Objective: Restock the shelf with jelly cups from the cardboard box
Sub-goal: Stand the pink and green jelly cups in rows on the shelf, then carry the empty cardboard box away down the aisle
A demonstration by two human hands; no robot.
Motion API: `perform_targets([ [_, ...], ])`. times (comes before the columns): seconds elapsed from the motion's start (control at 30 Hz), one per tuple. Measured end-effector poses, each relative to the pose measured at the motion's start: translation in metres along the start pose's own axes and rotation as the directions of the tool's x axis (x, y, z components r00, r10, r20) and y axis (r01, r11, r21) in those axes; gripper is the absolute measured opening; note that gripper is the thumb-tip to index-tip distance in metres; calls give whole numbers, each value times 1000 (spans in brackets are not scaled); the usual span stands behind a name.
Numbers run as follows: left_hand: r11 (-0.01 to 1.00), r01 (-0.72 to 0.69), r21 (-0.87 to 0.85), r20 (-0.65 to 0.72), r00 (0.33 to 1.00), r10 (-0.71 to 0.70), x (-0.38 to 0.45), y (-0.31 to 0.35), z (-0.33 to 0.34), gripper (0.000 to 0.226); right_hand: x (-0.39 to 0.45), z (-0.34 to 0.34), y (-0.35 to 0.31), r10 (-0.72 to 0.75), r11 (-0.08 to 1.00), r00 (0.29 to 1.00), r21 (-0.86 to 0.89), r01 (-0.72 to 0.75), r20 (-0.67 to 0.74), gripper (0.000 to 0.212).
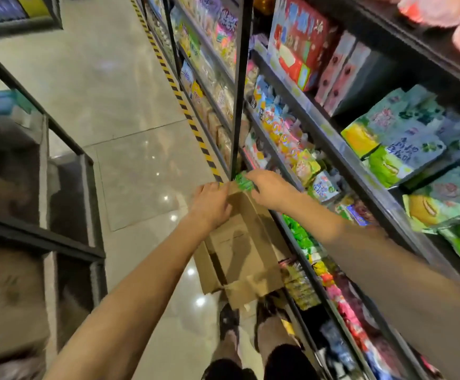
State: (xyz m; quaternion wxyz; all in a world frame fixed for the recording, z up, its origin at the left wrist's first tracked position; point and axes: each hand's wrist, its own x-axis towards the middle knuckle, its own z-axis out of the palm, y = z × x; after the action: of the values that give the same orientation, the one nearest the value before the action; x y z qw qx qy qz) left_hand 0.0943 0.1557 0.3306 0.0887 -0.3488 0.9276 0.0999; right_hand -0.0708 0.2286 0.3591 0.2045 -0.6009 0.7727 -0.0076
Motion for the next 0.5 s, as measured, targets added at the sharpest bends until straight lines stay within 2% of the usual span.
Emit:
perform_targets([
  [0.07,998,30,-51,41,999,-28,7,-3,26,54,13,20,13,30,998,999,50,-31,26,56],
  [0.17,991,77,-111,88,994,-68,14,-2,70,44,26,60,33,63,995,987,65,-73,148,55],
  [0.3,969,146,-197,183,977,-110,20,7,153,50,45,150,71,80,992,965,72,-101,250,40],
  [0.4,933,244,-263,304,939,-160,15,14,232,51,49,226,101,65,991,923,83,-103,379,54],
  [0.5,926,281,-251,419,894,-158,17,19,308,50,53,295,127,98,981,843,90,-171,529,64],
])
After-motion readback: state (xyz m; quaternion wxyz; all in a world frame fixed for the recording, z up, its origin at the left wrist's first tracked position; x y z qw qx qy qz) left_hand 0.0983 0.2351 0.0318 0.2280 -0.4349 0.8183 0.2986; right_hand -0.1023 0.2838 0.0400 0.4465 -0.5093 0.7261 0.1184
